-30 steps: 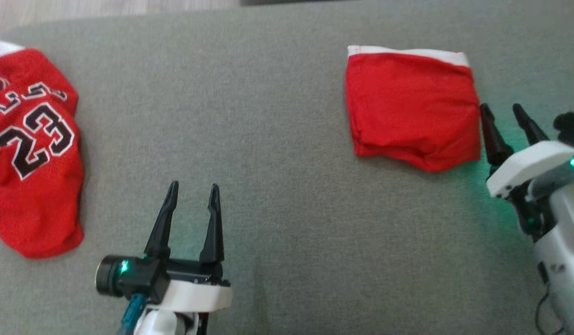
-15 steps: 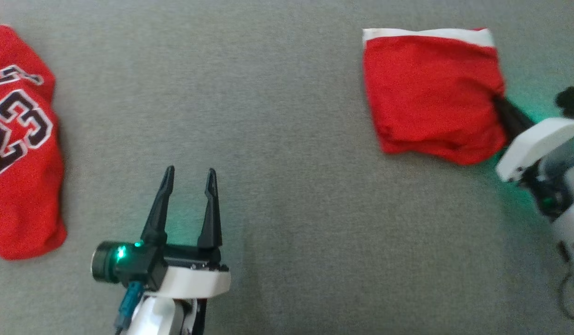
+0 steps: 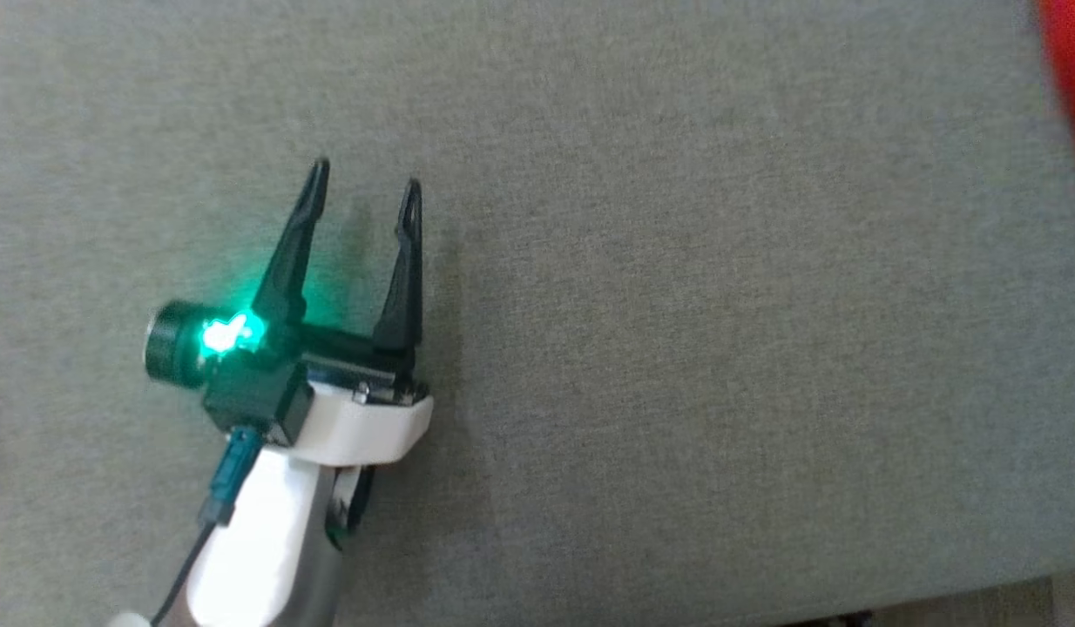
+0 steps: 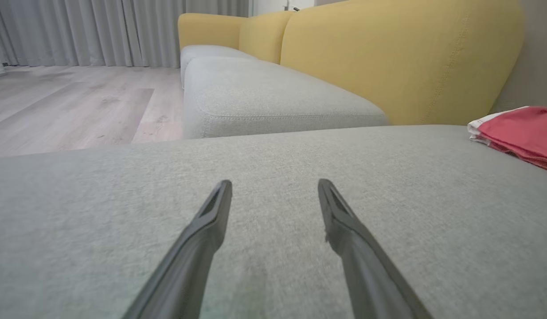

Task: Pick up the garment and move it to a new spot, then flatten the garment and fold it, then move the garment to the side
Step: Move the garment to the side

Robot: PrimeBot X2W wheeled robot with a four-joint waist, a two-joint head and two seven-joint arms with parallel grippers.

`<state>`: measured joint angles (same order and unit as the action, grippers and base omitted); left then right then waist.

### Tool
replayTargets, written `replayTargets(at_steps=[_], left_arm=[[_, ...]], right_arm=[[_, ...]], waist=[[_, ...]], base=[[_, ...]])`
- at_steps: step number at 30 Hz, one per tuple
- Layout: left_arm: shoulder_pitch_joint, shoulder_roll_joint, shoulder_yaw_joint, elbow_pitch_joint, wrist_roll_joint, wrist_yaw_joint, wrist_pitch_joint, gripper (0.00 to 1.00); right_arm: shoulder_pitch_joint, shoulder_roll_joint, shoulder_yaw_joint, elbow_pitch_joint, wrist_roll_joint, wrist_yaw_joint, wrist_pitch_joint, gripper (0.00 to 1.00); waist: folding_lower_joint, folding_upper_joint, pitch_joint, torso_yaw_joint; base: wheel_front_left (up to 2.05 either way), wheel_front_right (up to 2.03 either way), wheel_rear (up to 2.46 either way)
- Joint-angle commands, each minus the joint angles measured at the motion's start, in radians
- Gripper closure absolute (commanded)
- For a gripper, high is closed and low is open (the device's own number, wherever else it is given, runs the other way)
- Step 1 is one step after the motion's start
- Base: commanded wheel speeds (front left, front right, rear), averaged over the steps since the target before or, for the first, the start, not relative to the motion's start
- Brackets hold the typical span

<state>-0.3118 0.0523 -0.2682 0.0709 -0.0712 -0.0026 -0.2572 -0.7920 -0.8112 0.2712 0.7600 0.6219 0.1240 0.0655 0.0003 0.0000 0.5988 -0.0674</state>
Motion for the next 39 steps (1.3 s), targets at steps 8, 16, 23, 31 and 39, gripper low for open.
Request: replayTargets(at_steps=[8, 16, 23, 31, 39], left_arm=[[-0.034, 0.01, 0.055, -0.012, 0.004, -0.016, -0.005, 0.0], [0.029, 0.001, 0.071, 0.005, -0.064, -0.008, -0.005, 0.0], [0.128, -0.002, 0.1, 0.054, -0.139, 0.028, -0.005, 0.0], [0.217, -0.002, 0.117, 0.144, -0.134, 0.036, -0.005, 0.0], [0.275, -0.002, 0.137, 0.164, -0.113, 0.036, -0.005, 0.0]], right_arm=[[-0.034, -0.076, -0.123, 0.057, -0.205, 0.007, -0.119, 0.0], [0.027, 0.209, -0.18, 0.036, -0.454, 0.007, -0.265, 0.0], [0.253, 0.437, -0.03, -0.052, -0.474, 0.007, -0.316, 0.0], [0.505, 0.611, -0.026, -0.275, -0.428, 0.007, -0.327, 0.0], [0.664, 0.697, -0.089, -0.356, -0.471, 0.007, -0.327, 0.0]], waist=[[-0.0003, 0.0, 0.034, -0.016], [-0.0003, 0.0, -0.151, -0.001], [-0.0003, 0.0, -0.367, 0.032], [-0.0003, 0.0, -0.533, 0.063], [-0.0003, 0.0, -0.606, 0.067]], base=[[0.0, 0.0, 0.0], [0.0, 0.0, 0.0], [0.0, 0.0, 0.0], [0.0, 0.0, 0.0], [0.0, 0.0, 0.0]])
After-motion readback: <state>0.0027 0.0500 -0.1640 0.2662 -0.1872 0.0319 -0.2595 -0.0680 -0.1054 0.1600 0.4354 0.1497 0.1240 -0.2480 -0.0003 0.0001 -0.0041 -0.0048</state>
